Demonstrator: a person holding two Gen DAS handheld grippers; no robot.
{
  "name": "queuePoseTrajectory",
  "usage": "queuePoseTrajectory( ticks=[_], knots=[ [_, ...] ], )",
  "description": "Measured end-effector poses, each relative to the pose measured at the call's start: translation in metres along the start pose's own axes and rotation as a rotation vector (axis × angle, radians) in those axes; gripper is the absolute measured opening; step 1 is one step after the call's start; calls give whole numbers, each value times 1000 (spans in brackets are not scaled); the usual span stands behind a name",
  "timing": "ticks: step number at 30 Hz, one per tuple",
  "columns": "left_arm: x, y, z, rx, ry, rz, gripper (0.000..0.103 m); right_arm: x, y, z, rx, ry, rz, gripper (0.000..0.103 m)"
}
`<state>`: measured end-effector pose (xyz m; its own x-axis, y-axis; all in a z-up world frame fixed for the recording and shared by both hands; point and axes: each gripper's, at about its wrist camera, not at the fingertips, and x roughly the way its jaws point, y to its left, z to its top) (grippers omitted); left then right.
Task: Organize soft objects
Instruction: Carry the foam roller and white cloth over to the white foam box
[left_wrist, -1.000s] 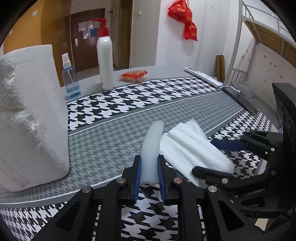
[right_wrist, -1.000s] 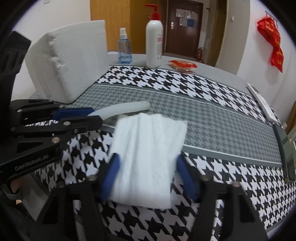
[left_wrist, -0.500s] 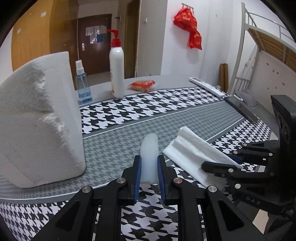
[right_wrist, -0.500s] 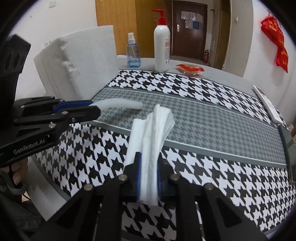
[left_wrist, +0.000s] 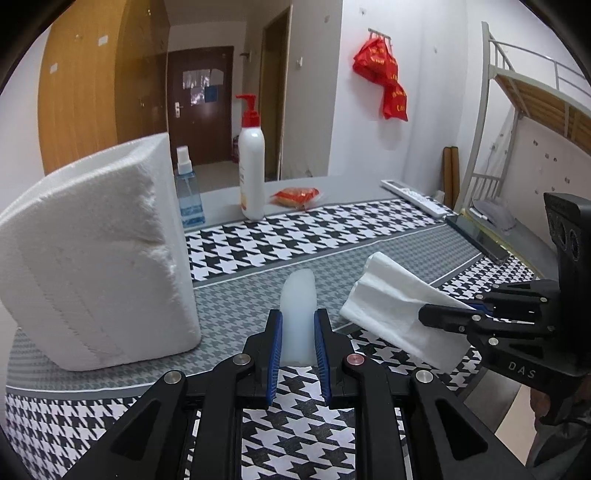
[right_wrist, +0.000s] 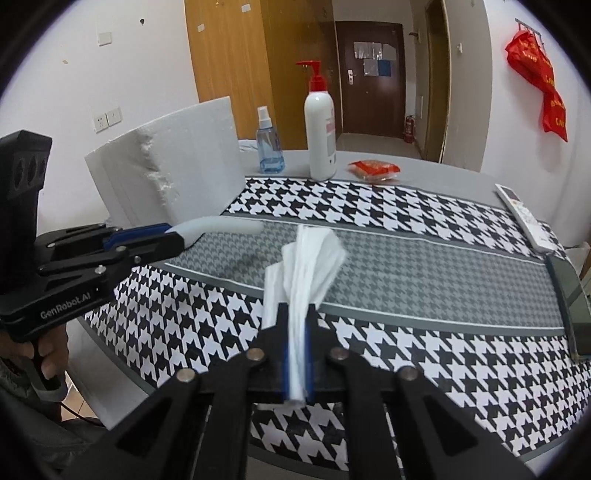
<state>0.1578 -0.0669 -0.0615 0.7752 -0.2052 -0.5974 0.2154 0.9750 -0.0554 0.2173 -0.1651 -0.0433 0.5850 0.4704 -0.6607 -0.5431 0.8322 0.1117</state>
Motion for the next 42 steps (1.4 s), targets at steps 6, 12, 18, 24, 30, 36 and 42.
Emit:
queuePoseTrajectory(
  ticks=[6,12,18,24,30,36,42],
  knots=[
    [-13,0,2,3,-35,11,19,-6,4,4,-5,-25,20,8],
    [-30,0,11,12,-86,30,19,-18,8,17,-10,-80,28,8],
    [-39,3,20,14,-124,57,19,-25,11,28,-16,-126,47,8],
    [-44,5,27,14,-149,69,19,-31,11,36,-17,-153,43,8],
    [-47,8,37,1,-169,82,19,-37,11,42,-15,-179,52,8],
    [-50,8,49,12,-185,104,19,-41,10,52,-18,-198,47,8],
    [-55,7,60,15,-224,106,19,-47,11,63,-19,-226,38,8]
  ],
)
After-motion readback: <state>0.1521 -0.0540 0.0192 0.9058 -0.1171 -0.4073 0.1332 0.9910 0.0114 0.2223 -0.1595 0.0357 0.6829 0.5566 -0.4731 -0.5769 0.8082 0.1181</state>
